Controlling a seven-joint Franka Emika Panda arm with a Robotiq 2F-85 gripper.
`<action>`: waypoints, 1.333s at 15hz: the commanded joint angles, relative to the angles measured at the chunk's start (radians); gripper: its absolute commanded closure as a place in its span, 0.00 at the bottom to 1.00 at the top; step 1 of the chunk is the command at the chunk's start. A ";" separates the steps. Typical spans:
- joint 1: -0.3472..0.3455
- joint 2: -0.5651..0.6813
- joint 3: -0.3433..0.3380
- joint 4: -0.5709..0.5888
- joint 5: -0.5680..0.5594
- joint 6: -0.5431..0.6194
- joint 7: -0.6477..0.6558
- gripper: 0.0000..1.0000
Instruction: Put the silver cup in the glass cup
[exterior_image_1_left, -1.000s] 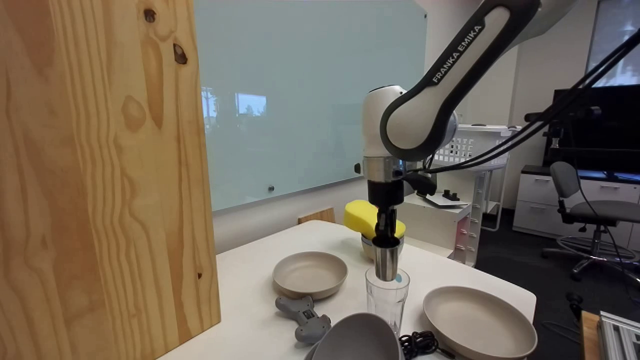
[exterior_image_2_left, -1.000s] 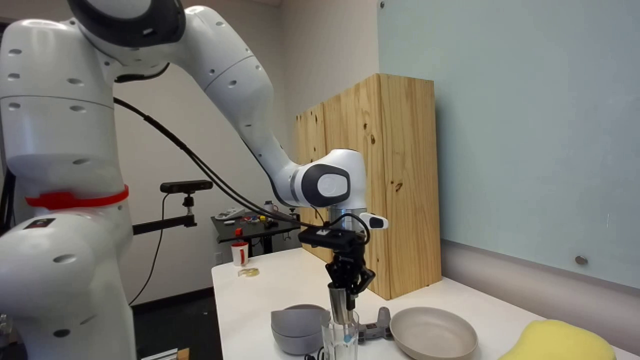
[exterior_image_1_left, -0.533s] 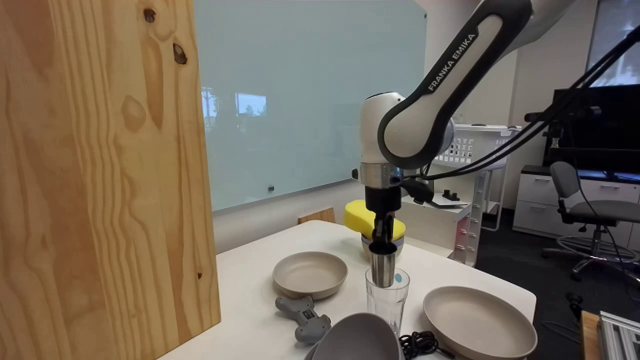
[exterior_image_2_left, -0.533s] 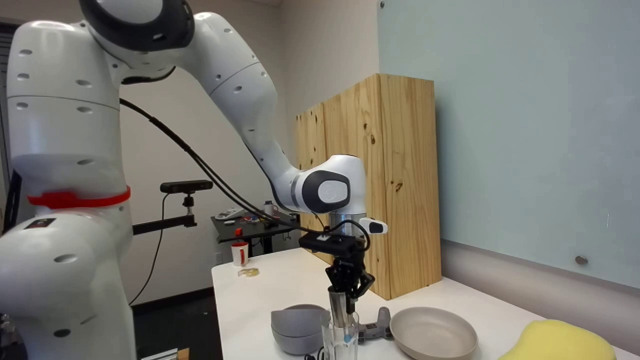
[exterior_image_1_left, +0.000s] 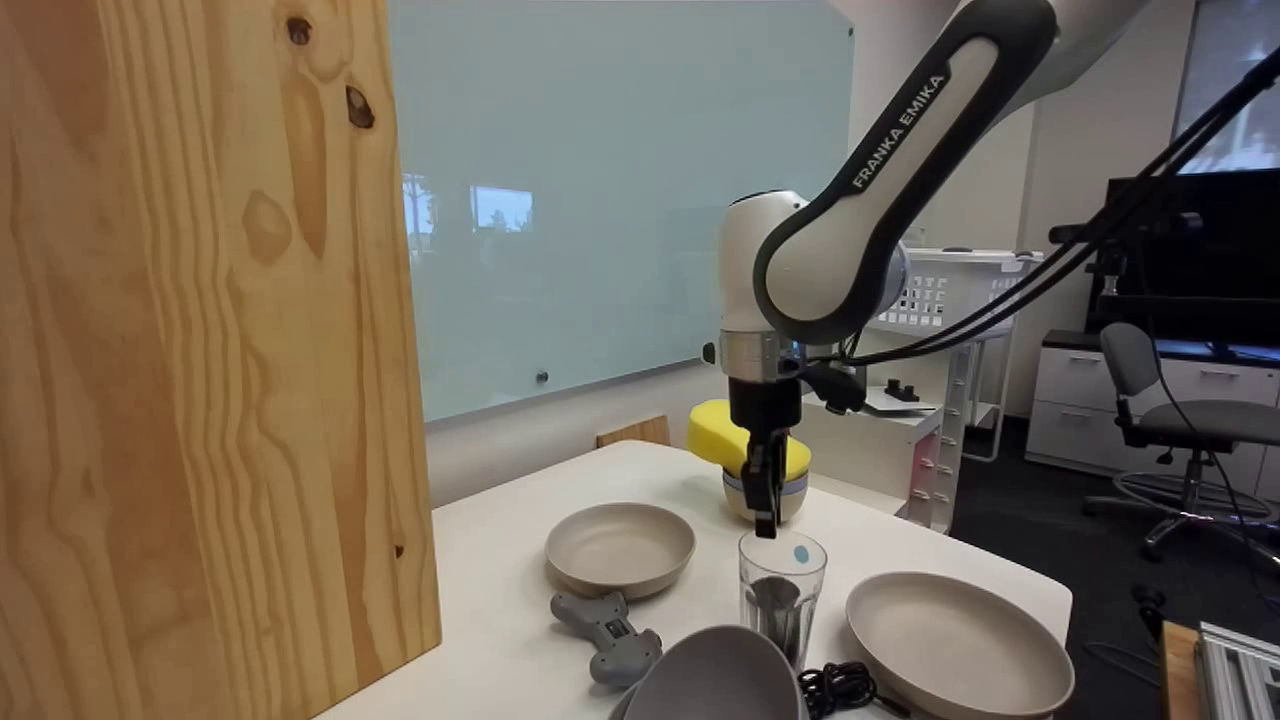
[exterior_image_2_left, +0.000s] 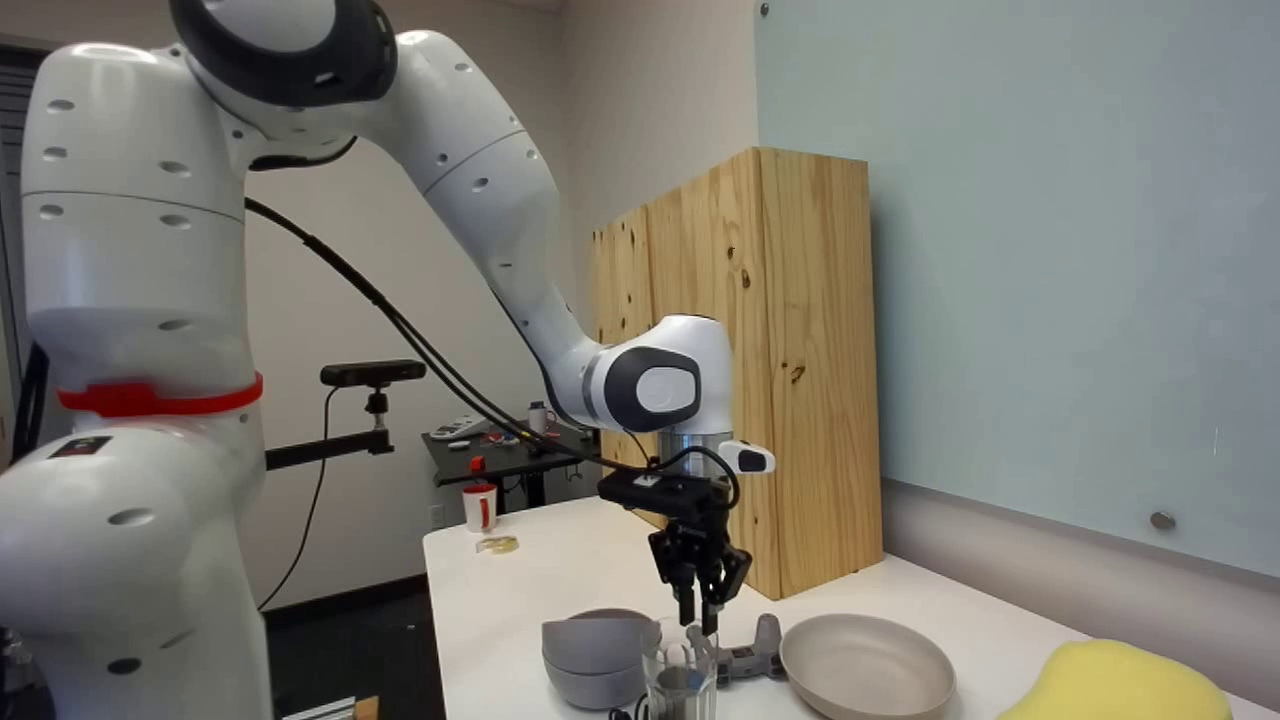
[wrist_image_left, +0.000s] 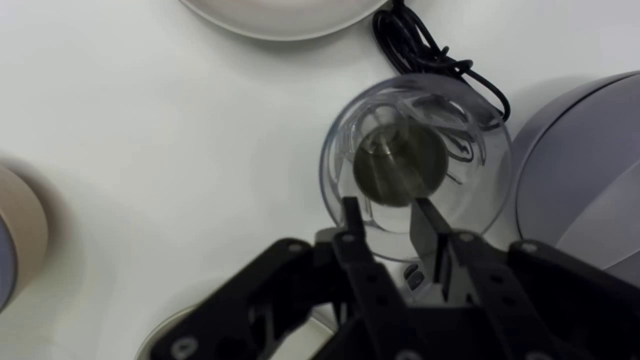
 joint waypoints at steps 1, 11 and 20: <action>0.000 0.017 0.004 0.011 0.022 0.001 -0.023 0.35; 0.007 -0.010 0.008 0.114 -0.054 -0.107 0.056 0.00; 0.024 -0.150 0.031 0.221 -0.084 -0.464 0.150 0.00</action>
